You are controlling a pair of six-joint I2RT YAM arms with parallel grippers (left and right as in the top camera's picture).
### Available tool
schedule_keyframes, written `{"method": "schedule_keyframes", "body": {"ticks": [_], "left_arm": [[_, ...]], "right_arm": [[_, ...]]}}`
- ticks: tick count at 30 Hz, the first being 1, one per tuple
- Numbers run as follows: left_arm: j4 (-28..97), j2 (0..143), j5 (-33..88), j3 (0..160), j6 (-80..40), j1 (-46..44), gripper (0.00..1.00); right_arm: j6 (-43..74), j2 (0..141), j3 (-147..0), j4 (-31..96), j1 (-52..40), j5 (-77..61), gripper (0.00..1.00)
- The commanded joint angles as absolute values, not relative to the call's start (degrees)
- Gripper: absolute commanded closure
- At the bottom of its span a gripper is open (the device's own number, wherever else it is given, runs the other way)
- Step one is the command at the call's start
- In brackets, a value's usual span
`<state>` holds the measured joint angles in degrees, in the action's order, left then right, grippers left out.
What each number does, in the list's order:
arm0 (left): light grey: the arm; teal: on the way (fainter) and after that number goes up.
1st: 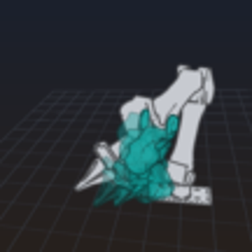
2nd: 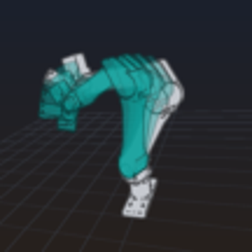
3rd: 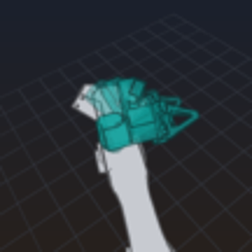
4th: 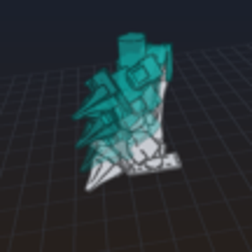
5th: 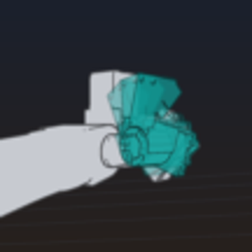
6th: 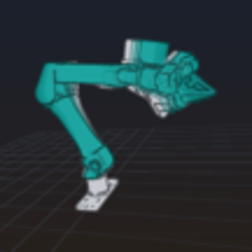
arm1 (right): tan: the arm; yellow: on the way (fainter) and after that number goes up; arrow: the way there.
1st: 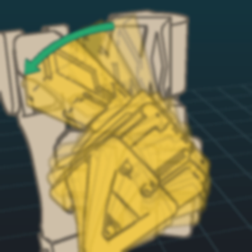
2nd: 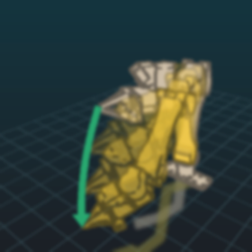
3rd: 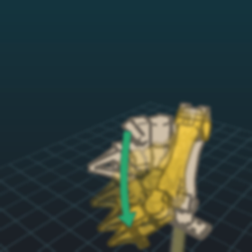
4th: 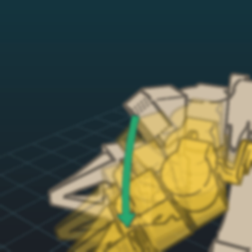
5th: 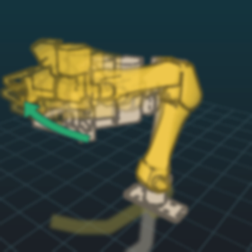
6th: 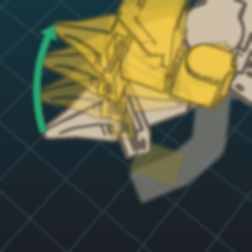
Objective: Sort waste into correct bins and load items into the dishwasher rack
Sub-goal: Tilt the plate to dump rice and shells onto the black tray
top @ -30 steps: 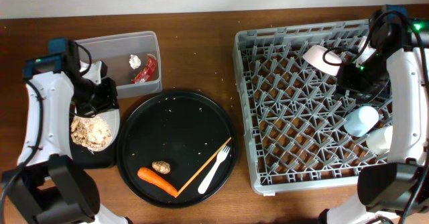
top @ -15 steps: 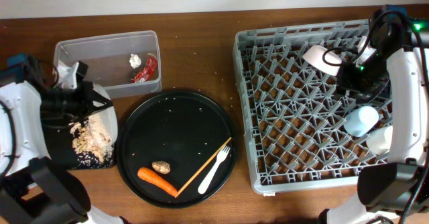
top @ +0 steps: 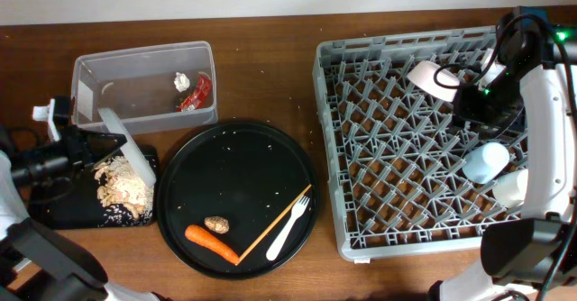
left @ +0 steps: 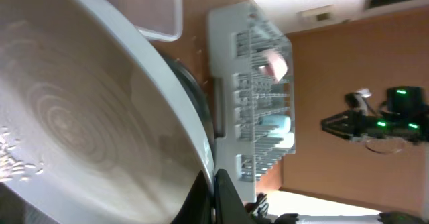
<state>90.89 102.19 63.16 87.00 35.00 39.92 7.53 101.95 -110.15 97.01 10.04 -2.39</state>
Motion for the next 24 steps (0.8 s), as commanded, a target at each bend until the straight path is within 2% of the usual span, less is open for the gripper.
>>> {"method": "schedule_keyframes", "body": {"ticks": [1,8,14,16,18,24], "left_arm": [[92.3,100.7,70.8,84.0,44.5,42.6,0.99],[92.6,100.7,72.5,80.5,46.9,48.2,1.0],[92.7,100.7,72.7,80.5,46.8,48.6,1.0],[92.8,100.7,70.1,80.5,41.1,48.6,0.99],[96.7,100.4,73.2,80.4,47.8,48.6,1.0],[96.6,100.4,71.9,80.4,46.6,51.2,1.0]], "right_arm": [[7.3,101.7,-110.0,97.3,10.2,-1.8,0.44],[7.3,101.7,-110.0,97.3,10.2,-1.8,0.44],[7.3,101.7,-110.0,97.3,10.2,-1.6,0.44],[7.3,101.7,-110.0,97.3,10.2,-1.6,0.44],[7.3,101.7,-110.0,97.3,10.2,-1.6,0.44],[7.3,101.7,-110.0,97.3,10.2,-1.6,0.44]]}}
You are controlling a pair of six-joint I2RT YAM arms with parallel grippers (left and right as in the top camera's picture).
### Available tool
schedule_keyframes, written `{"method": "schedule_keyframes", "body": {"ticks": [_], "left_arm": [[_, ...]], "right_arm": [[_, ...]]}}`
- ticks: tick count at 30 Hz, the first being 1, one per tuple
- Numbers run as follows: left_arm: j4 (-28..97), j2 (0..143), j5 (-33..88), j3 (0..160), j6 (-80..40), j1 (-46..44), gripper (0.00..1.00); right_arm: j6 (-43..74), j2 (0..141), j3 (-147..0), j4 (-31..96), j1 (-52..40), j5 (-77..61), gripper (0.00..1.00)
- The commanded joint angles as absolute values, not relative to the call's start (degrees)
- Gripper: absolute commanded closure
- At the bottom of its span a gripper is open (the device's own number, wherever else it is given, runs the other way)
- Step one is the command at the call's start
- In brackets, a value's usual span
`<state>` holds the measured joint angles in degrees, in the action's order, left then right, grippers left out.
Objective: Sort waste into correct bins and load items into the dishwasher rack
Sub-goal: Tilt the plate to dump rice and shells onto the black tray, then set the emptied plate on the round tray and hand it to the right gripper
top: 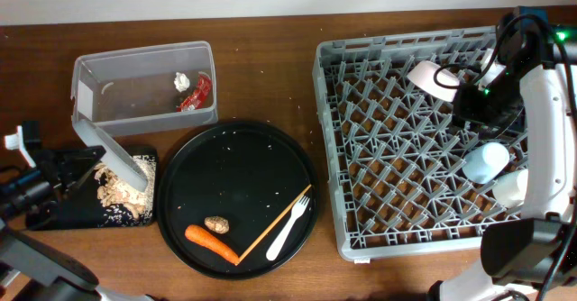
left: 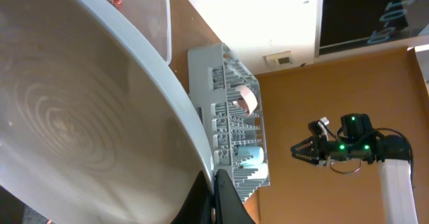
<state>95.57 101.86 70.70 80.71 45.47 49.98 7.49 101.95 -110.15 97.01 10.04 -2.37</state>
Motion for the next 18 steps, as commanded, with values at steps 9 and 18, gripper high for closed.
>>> {"method": "schedule_keyframes", "body": {"ticks": [9,18], "left_arm": [[96.5,93.8,70.7,80.4,47.7,41.9,1.0],[76.8,89.6,43.7,80.4,21.7,7.2,1.0]], "right_arm": [[7.3,101.7,-110.0,97.3,10.2,-1.7,0.44],[7.3,101.7,-109.8,97.3,10.1,-3.0,0.44]]}}
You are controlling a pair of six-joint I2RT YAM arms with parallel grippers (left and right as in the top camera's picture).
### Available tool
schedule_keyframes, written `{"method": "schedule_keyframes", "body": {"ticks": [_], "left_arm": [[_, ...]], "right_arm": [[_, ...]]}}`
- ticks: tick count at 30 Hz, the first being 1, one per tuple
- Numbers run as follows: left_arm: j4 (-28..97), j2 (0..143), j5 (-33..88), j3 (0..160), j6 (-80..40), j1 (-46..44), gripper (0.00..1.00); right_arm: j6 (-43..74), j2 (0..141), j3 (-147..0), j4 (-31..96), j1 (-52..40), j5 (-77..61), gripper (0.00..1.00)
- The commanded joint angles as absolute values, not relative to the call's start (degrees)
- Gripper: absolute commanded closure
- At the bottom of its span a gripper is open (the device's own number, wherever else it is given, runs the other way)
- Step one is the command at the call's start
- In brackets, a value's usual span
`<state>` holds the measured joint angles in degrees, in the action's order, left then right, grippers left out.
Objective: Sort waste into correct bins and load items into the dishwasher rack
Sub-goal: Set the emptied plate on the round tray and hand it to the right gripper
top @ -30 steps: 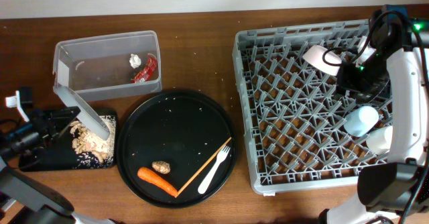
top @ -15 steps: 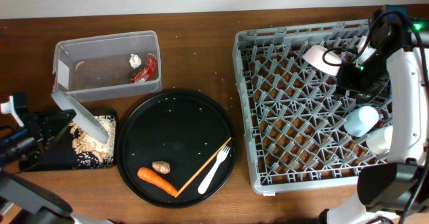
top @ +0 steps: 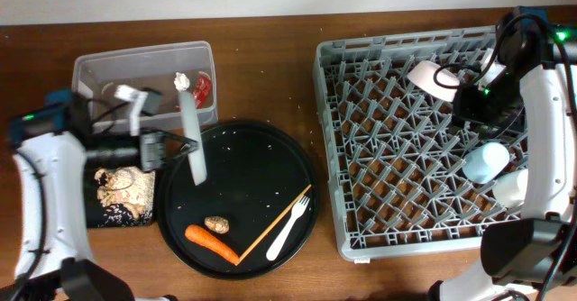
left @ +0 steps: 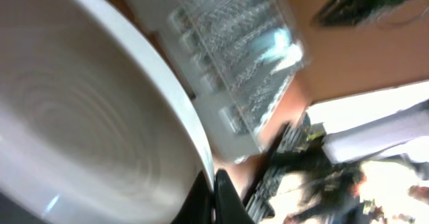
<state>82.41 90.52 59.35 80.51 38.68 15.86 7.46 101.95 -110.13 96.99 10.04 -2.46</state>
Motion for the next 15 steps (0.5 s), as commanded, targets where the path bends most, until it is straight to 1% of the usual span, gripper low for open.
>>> {"method": "schedule_keyframes", "body": {"ticks": [1,3,4,5,7,11,15], "left_arm": [[74.2,89.6,38.1,80.4,16.6,3.8,0.99],[70.7,89.8,28.0,80.4,8.8,-3.3,1.0],[69.6,89.8,25.3,80.4,6.6,-6.5,1.0],[67.9,90.1,23.3,80.4,4.0,-11.6,0.99],[66.0,91.1,18.0,80.3,0.3,-17.9,0.99],[62.9,95.2,16.0,80.3,-2.3,-25.3,0.99],[62.1,101.4,16.0,80.3,-2.4,-29.6,1.0]], "right_arm": [[7.3,101.7,-109.5,97.3,10.1,-3.0,0.44],[7.3,101.7,-108.4,97.3,10.1,-3.0,0.44],[7.3,101.7,-107.7,97.3,10.1,-2.9,0.44],[7.3,101.7,-106.6,97.3,10.1,-2.9,0.44],[7.3,101.7,-105.4,97.3,10.2,-2.9,0.44],[7.3,101.7,-105.4,97.3,10.2,-2.9,0.44],[7.3,101.7,-105.4,97.3,10.2,-2.9,0.44]]}}
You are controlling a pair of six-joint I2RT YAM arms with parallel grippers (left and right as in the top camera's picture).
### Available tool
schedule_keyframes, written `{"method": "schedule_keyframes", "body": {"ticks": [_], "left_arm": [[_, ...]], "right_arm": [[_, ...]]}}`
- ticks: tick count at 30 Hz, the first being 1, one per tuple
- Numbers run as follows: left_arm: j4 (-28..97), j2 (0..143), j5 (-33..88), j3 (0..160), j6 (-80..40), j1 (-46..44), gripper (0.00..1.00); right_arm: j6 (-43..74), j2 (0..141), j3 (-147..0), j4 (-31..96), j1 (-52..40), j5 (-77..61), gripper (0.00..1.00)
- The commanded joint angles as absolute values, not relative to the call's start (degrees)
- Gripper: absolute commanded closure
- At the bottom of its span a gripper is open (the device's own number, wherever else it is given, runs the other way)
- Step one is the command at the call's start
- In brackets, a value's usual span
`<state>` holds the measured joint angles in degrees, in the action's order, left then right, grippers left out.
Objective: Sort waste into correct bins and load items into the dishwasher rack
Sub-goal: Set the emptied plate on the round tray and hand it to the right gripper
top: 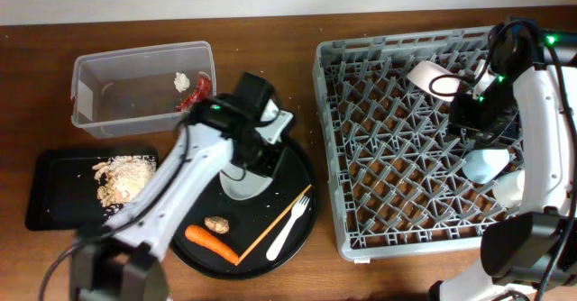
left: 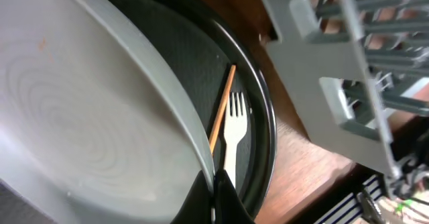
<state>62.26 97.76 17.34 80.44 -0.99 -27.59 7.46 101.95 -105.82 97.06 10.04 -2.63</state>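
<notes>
My left gripper point(top: 261, 151) is shut on the rim of a pale grey plate point(top: 245, 182), held tilted over the round black tray point(top: 185, 170). In the left wrist view the plate point(left: 80, 117) fills the left side and its edge is pinched by my gripper point(left: 214, 187). On the tray lie a white fork point(top: 288, 224), an orange chopstick point(top: 269, 229), a carrot point(top: 209, 241) and a brown lump point(top: 216, 223). The grey dishwasher rack point(top: 326, 157) stands at the right. My right gripper point(top: 462, 98) hangs over it beside a pink-white cup point(top: 431, 76); its jaws are hidden.
A clear bin point(top: 86, 94) at the back left holds a red wrapper point(top: 196, 92) and a paper ball. A black rectangular tray point(top: 45, 197) with food scraps sits at the front left. A blue cup point(top: 485, 164) and a white cup point(top: 510, 189) rest in the rack.
My left gripper and the plate have moved right, from the round tray's left edge to over its middle. The plate now lies flatter. The right arm has barely shifted.
First the plate was held tilted over the black rectangular tray, scraps piled under it. It stayed tilted there a moment later. Then it was clear of that tray, between the bin and round tray. Now it hangs over the round tray.
</notes>
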Motion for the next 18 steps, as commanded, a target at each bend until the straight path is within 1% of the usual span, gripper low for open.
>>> {"method": "schedule_keyframes", "body": {"ticks": [1,3,4,5,6,8,10,12,14,15,16,18], "left_arm": [[62.1,103.6,16.1,80.3,-2.4,-30.5,1.0],[62.1,105.6,16.1,80.3,-2.4,-31.5,0.99],[62.1,106.2,16.1,80.3,-2.4,-31.9,0.93],[62.1,106.2,16.1,80.3,-2.4,-32.0,0.74],[62.2,106.2,16.1,80.3,-2.4,-32.0,0.6],[62.8,106.0,16.0,80.4,-2.2,-31.9,0.55],[63.9,105.1,16.0,81.1,-2.1,-31.5,0.53],[67.9,102.5,13.5,83.3,-2.1,-29.2,0.53],[72.1,97.9,8.9,84.6,-2.2,-25.6,0.53],[73.9,94.7,6.7,84.6,-2.2,-22.9,0.52],[75.7,91.7,5.4,84.6,-2.2,-19.6,0.52],[78.0,86.9,4.9,84.6,-2.4,-12.4,0.48]], "right_arm": [[7.3,101.7,-105.4,97.3,10.2,-2.9,0.44],[7.3,101.7,-105.4,97.3,10.2,-2.9,0.44],[7.3,101.7,-105.4,97.3,10.2,-2.9,0.44],[7.3,101.7,-105.4,97.3,10.2,-2.9,0.44],[7.3,101.7,-105.4,97.3,10.2,-2.9,0.44],[7.3,101.7,-105.4,97.3,10.2,-2.9,0.44],[7.3,101.7,-105.4,97.3,10.2,-2.9,0.44],[7.3,101.7,-105.4,97.3,10.2,-2.9,0.44],[7.3,101.7,-105.4,97.3,10.1,-3.0,0.33],[7.1,101.7,-105.4,97.3,10.1,-3.2,0.32],[5.7,101.7,-105.4,97.3,10.1,-5.1,0.33],[5.3,101.3,-105.4,97.3,9.6,-9.0,0.39]]}}
